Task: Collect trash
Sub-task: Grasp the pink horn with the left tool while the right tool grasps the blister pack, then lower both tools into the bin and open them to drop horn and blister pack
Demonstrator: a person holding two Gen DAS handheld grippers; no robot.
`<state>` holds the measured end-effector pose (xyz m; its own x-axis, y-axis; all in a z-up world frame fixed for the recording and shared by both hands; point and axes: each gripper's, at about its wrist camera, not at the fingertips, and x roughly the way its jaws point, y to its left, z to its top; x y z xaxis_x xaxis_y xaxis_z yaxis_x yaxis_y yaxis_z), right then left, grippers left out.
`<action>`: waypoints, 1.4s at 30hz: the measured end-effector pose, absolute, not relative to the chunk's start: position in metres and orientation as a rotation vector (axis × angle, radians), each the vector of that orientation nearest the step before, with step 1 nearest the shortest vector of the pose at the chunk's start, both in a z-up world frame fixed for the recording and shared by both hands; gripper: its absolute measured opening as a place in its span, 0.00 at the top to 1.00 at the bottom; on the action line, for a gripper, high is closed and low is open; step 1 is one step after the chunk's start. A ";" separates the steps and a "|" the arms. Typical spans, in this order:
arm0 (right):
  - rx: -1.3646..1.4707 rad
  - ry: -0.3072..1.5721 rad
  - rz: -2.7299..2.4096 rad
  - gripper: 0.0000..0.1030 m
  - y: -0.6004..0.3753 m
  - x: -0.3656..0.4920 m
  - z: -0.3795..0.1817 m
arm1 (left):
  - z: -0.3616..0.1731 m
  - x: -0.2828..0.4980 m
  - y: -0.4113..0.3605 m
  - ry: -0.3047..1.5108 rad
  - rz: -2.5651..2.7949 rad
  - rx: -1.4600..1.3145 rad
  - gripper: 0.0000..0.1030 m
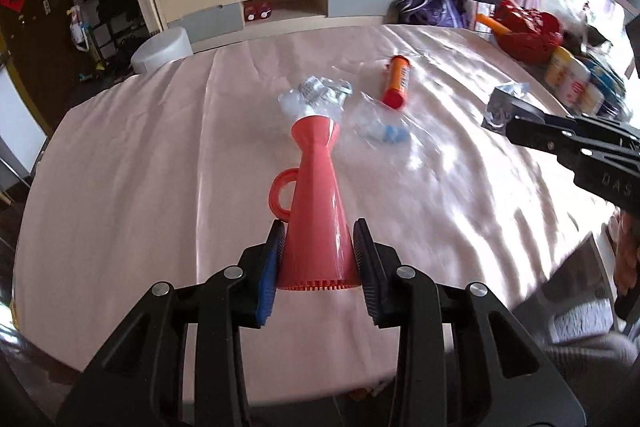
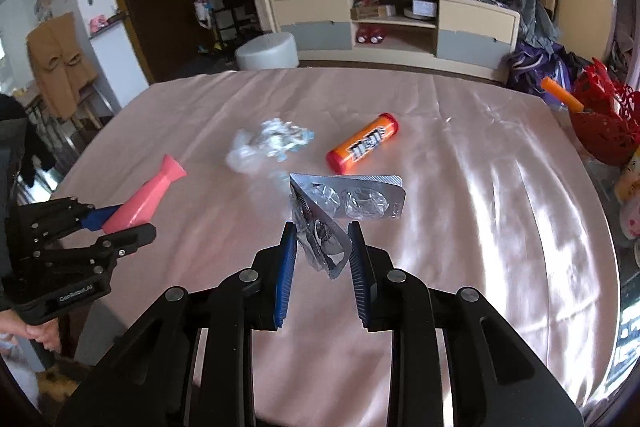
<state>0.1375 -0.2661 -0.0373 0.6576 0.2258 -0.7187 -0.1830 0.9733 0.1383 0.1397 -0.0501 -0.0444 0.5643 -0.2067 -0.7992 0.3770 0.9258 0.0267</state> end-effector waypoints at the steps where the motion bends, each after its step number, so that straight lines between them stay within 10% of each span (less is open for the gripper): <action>1: 0.052 0.816 0.242 0.73 -0.262 0.126 -0.035 | -0.043 0.129 -0.047 0.907 -0.354 0.203 0.68; 36: 0.144 1.239 0.422 0.71 -0.202 0.011 -0.170 | -0.182 -0.003 -0.054 1.282 -0.501 0.153 0.67; 42: 0.151 1.226 0.403 0.52 -0.205 0.009 -0.168 | -0.184 0.000 -0.052 1.287 -0.486 0.153 0.56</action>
